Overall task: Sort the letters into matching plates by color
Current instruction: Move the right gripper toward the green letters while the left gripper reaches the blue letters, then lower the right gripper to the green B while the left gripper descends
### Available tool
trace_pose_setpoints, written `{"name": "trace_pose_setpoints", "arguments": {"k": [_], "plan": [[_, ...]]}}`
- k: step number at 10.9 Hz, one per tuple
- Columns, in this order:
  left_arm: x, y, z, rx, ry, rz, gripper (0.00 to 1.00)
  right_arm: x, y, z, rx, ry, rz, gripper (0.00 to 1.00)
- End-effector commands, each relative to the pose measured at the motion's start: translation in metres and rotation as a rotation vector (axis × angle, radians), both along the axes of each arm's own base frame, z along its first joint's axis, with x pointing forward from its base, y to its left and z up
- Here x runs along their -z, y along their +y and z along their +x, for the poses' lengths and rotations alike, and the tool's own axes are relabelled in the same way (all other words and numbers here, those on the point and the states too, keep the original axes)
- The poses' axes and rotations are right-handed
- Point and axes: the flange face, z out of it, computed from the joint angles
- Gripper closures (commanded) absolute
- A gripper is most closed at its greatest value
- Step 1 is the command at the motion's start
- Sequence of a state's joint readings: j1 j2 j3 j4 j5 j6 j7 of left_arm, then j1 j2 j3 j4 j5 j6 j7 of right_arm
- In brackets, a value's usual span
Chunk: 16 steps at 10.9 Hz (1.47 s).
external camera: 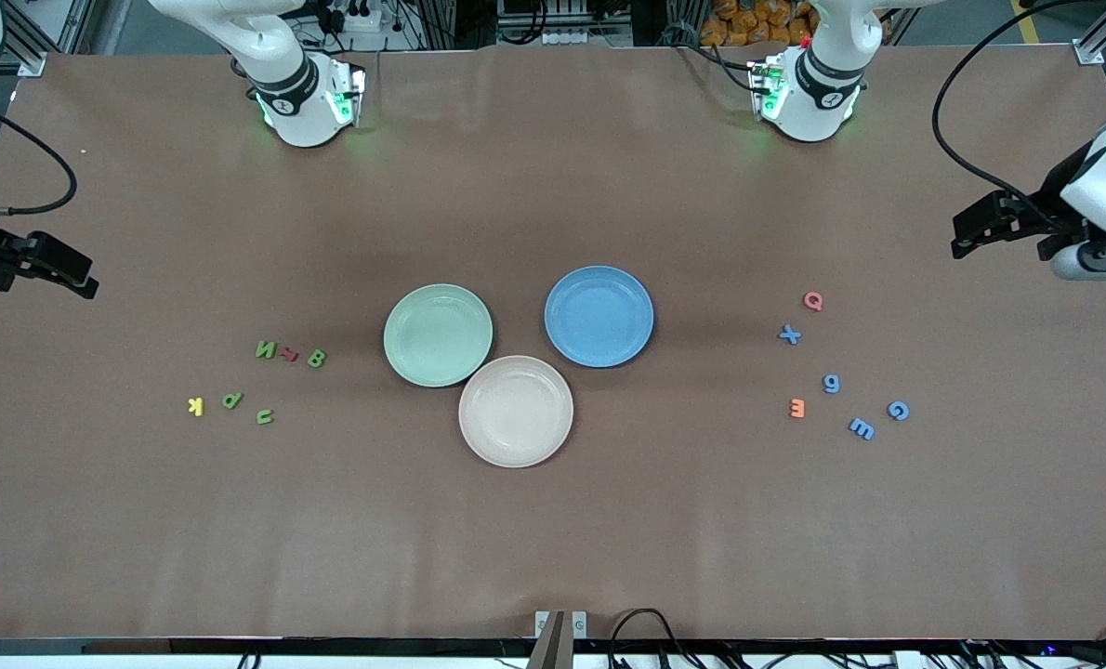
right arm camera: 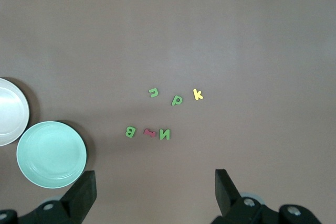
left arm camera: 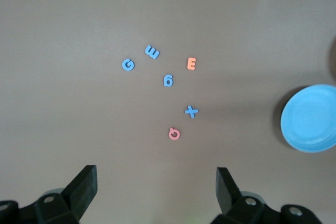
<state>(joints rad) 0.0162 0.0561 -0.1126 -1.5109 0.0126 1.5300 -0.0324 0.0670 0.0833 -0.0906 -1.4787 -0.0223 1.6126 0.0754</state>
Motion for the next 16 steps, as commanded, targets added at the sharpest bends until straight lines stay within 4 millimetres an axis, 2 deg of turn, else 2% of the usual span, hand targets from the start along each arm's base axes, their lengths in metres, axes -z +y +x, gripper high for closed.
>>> {"name": "trace_pose_setpoints", "arguments": {"k": [1,3,4,6,8,9,10,11,12,13,14,16], "plan": [[0.020,0.009,0.009,0.045,0.033,-0.011,0.00,0.005,-0.001,0.001,0.007,0.003,0.000,0.00],[0.044,0.007,0.017,0.045,0.028,-0.011,0.00,0.026,0.000,0.004,0.001,0.003,0.000,0.00],[0.063,0.006,0.021,0.052,0.012,-0.011,0.00,0.041,0.000,0.006,0.002,0.003,0.000,0.00],[0.126,0.008,0.024,0.091,-0.046,-0.015,0.00,0.072,0.001,0.007,-0.002,0.003,0.002,0.00],[0.174,0.008,0.030,0.189,-0.066,-0.016,0.00,0.105,0.010,0.007,-0.022,0.005,0.003,0.00],[0.195,0.009,0.037,0.205,-0.057,0.012,0.00,0.119,0.020,0.005,-0.030,0.000,0.006,0.00],[0.213,0.012,0.045,0.230,-0.064,0.050,0.00,0.127,0.022,0.005,-0.017,-0.008,0.041,0.00],[0.240,0.016,0.051,0.241,-0.045,0.065,0.00,0.141,0.023,0.004,0.012,-0.015,0.105,0.00],[0.259,0.016,0.052,0.246,-0.037,0.064,0.00,0.156,0.022,0.002,0.036,-0.026,0.121,0.00],[0.274,0.025,0.053,0.231,-0.048,0.058,0.00,0.169,0.023,0.002,0.099,-0.033,0.123,0.00],[0.291,0.043,0.053,0.216,-0.065,0.055,0.00,0.182,0.027,0.003,0.184,-0.032,0.127,0.00],[0.317,0.044,0.052,0.264,-0.089,0.047,0.00,0.207,0.033,0.008,0.307,0.002,0.127,0.00]]}}
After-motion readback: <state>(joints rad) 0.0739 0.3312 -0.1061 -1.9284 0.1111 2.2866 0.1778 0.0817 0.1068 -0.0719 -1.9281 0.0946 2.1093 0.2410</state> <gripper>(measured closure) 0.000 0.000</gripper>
